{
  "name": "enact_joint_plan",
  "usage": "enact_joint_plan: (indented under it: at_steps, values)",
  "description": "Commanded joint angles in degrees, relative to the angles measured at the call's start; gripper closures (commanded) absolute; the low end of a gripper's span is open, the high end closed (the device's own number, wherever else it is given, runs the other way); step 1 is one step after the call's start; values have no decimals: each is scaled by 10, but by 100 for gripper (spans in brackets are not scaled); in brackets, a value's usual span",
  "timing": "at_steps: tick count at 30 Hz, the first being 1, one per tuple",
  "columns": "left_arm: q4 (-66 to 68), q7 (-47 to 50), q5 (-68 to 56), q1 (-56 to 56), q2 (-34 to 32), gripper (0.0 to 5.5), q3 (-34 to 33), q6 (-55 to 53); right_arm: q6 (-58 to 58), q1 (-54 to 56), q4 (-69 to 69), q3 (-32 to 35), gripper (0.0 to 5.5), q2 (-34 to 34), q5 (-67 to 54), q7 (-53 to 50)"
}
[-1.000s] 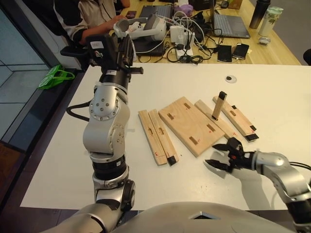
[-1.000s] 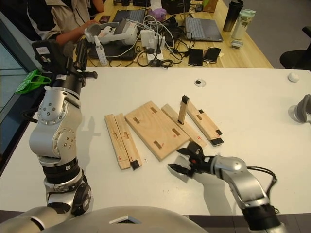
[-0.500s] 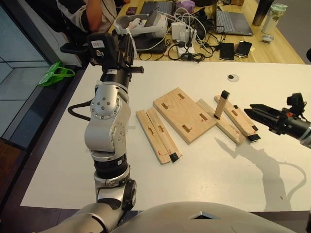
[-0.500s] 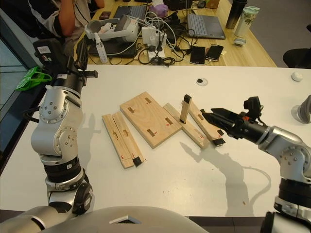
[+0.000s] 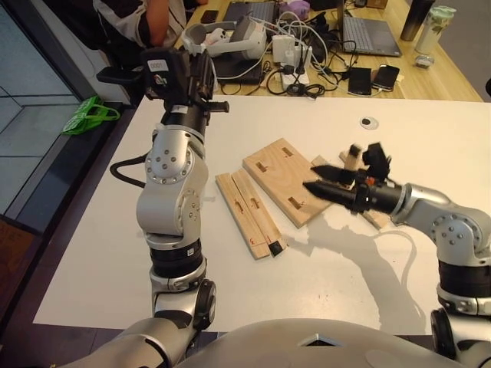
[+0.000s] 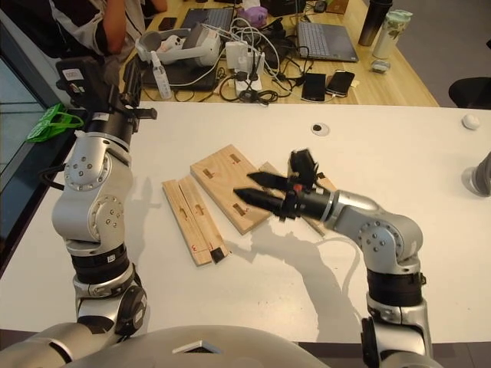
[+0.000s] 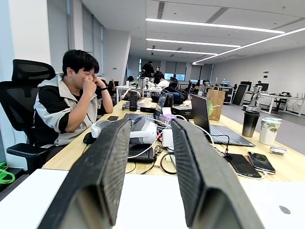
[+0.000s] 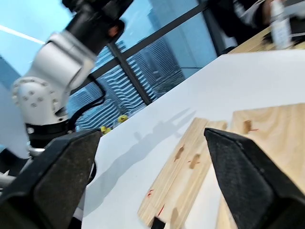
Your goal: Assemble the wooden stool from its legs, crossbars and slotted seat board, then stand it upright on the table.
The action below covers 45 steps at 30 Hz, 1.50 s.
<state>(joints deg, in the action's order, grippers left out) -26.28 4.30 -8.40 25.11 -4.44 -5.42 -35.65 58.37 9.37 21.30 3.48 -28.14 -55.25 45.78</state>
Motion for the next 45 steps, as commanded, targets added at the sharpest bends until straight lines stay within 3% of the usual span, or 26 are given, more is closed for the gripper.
enact_joint_plan:
  at_steps: [1, 5, 11, 15, 17, 20, 23, 28, 30, 33, 39, 41, 45]
  values:
    - [2, 2, 4, 1, 4, 395, 3, 0, 13, 35, 3, 54, 146, -5, -43, -43]
    - [5, 3, 6, 3, 6, 395, 4, 4, -32, 150, -147, 170, 146, -2, -62, -132]
    - [8, 4, 7, 7, 8, 395, 4, 8, -161, 209, -339, 225, 146, -10, 60, -241]
    - [10, 2, 7, 10, 9, 395, 6, 9, -247, 192, -404, 140, 146, 13, 200, -282]
    - [12, 1, 8, 11, 8, 395, 7, 10, -231, 150, -333, 44, 146, 37, 230, -235]
    - [13, 0, 9, 14, 7, 395, 7, 10, -130, 41, -81, -68, 146, 7, 103, -71]
    - [12, 2, 10, 12, 8, 395, 4, 10, -85, 16, -32, -54, 146, -27, 57, -19]
    - [12, 4, 10, 10, 12, 395, 6, 13, -181, 147, -190, 99, 146, 41, 98, -205]
    - [13, 6, 11, 11, 15, 395, 7, 14, -208, 187, -235, 98, 146, 38, 150, -247]
    - [17, 7, 11, 13, 19, 395, 10, 17, -206, 223, -309, 1, 146, 13, 232, -187]
    - [20, 7, 13, 16, 24, 395, 11, 19, -232, 339, -513, -163, 54, 2, 392, -58]
    - [21, 8, 13, 15, 28, 395, 13, 19, -247, 386, -598, -209, 48, 8, 457, -41]
    - [23, 11, 14, 14, 36, 395, 19, 20, -243, 460, -751, -219, 48, 35, 489, 33]
